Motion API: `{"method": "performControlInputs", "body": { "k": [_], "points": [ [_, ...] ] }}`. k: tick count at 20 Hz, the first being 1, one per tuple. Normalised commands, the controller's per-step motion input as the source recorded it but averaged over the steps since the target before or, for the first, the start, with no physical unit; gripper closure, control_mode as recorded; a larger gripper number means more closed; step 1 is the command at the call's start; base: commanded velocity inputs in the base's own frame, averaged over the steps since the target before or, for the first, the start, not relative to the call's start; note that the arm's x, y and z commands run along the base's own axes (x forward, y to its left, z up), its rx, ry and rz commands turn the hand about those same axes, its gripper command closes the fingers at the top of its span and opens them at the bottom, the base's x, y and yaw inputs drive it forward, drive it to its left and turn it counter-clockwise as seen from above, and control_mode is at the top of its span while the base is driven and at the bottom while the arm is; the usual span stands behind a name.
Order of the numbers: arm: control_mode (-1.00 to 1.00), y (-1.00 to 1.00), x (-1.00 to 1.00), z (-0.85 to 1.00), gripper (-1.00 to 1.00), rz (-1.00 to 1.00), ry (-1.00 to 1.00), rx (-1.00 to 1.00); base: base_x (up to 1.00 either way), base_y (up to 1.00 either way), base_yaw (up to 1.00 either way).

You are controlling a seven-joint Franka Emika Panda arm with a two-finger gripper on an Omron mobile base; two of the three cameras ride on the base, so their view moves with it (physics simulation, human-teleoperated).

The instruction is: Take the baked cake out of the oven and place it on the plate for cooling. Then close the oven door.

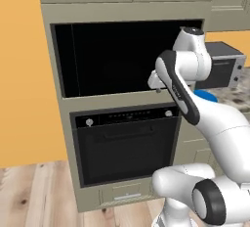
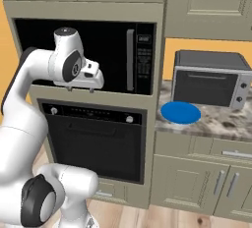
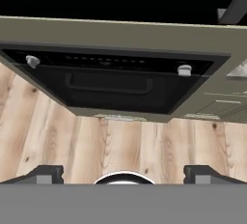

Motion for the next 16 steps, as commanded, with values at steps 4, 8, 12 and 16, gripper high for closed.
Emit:
{"method": "performControlInputs", "body": {
  "k": [4, 8, 12, 16],
  "points": [
    [1.00, 0.00, 0.00, 0.00, -1.00, 0.00, 0.00, 0.00, 0.10, 0.00, 0.01],
    [1.00, 0.00, 0.00, 0.00, -1.00, 0.00, 0.00, 0.00, 0.15, 0.00, 0.00],
    [-1.00, 0.00, 0.04, 0.00, -1.00, 0.00, 0.00, 0.00, 0.16, 0.00, 0.00],
    [-1.00, 0.54, 0.05, -0.22, -1.00, 0.11, -0.20, -0.08, 0.00, 0.00, 0.00]
  ]
}}
